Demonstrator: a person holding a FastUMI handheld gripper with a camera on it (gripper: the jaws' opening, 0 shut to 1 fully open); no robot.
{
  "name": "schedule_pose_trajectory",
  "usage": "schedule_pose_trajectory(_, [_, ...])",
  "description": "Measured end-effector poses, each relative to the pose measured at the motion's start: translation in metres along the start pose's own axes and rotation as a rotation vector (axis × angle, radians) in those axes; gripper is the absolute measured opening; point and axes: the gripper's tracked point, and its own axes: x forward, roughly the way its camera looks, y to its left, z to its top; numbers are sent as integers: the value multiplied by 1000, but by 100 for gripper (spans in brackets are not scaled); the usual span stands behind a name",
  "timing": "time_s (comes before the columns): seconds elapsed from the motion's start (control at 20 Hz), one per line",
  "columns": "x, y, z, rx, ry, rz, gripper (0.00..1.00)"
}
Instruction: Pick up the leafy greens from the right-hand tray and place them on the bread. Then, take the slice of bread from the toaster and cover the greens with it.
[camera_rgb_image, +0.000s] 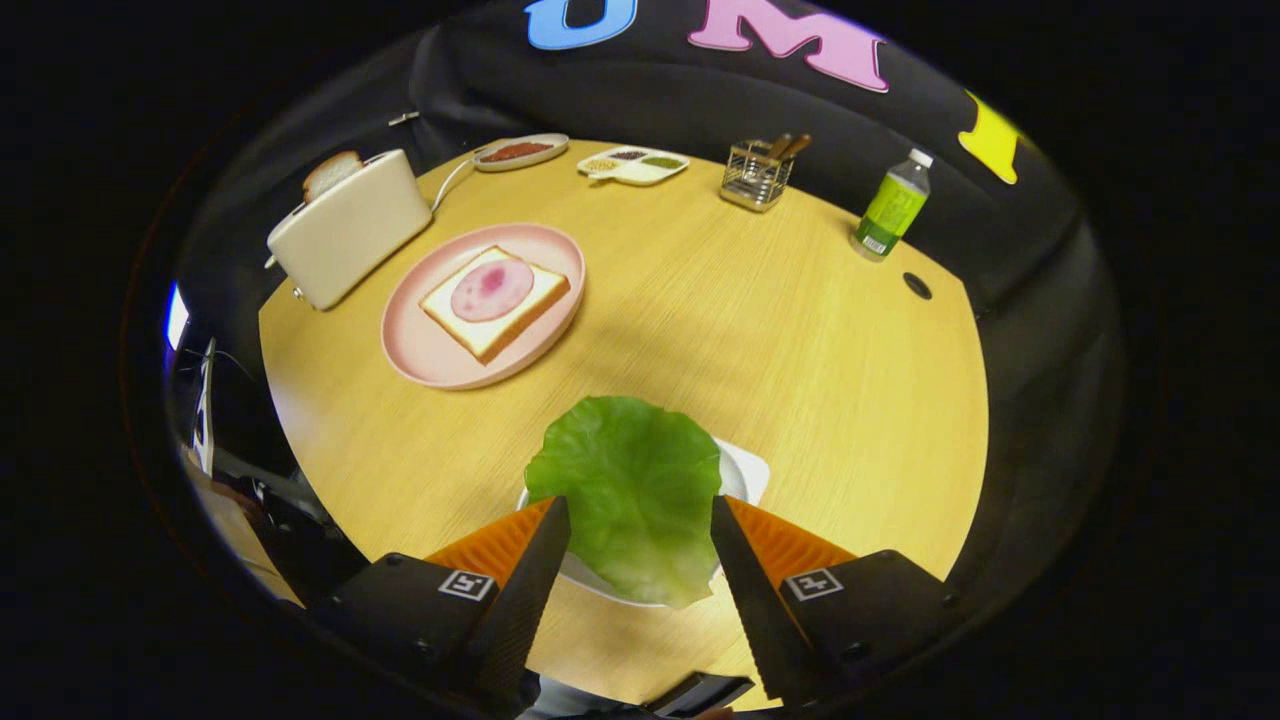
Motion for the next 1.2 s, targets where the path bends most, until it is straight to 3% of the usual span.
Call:
schedule_pose_trajectory(0.4, [31,-6,-19,4,130,31,80])
schedule_pose_trajectory(0.45, [32,-9,-18,12,128,20,69])
schedule_pose_trajectory(0.5, [33,-12,-20,31,142,17,68])
schedule_pose_trajectory(0.55, [33,-13,-19,36,143,13,55])
schedule_pose_trajectory(0.65, [32,-12,-18,28,138,11,16])
schedule_pose_trajectory(0.75, [29,-11,-18,11,132,10,8])
schedule_pose_trajectory(1.2, [-33,8,34,68,-18,31,8])
